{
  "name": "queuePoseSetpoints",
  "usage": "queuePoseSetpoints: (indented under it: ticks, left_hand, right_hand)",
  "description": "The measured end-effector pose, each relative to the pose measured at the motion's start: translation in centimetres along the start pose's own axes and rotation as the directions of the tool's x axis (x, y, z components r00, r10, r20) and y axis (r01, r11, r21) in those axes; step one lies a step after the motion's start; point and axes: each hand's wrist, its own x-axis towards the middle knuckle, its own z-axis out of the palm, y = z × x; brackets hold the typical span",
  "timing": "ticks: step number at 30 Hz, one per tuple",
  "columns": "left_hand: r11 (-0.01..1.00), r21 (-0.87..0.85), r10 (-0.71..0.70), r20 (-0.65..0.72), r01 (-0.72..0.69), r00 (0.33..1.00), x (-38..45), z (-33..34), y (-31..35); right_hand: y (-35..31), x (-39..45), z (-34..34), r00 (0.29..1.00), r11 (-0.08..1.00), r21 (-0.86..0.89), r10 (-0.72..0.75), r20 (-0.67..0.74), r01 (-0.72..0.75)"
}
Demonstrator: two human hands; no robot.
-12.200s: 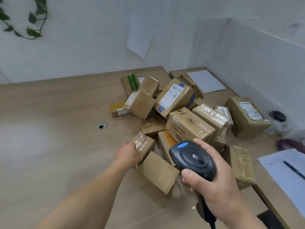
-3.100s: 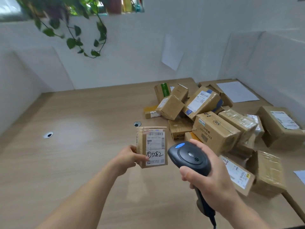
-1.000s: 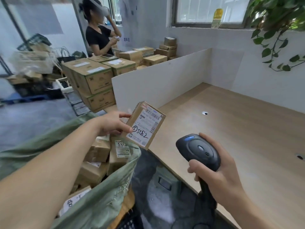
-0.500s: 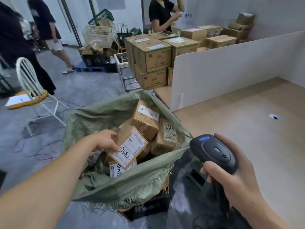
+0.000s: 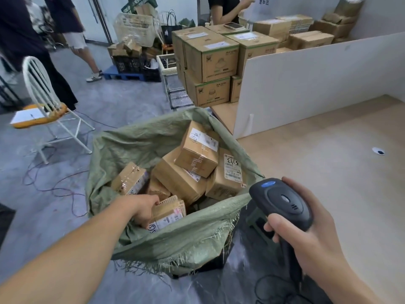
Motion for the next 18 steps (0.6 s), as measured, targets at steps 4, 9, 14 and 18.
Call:
queuePoseSetpoints:
  ticks: [4,9,14,18]
  left_hand:
    - [0.993,0.011,-0.119,-0.01,0.119,0.993,-0.2,-0.6,-0.1]
    - [0.99,-0.037,-0.14,-0.115,0.136,0.984,0.2,-1.0,-1.1]
    - [0.995,-0.093,0.017,-0.157,-0.032,0.987,0.9,0.0,-0.9]
    - [0.971,-0.15,0.179,-0.05,-0.185,0.983,0.7,0.5,0.9]
  right_hand:
    - [-0.1,-0.1,-0.3,1.0,1.0,-0.016,0.012,0.0,-0.012]
    - [0.1,-0.2,-0.7,1.0,1.0,-0.013,0.012,-0.011,-0.012]
    - [0.2,-0.4,-0.1,1.0,0.999,-0.021,0.029,0.012,-0.028]
    - [0.1,-0.4,0.3,0.999,0.999,-0.035,0.022,0.027,-0.021]
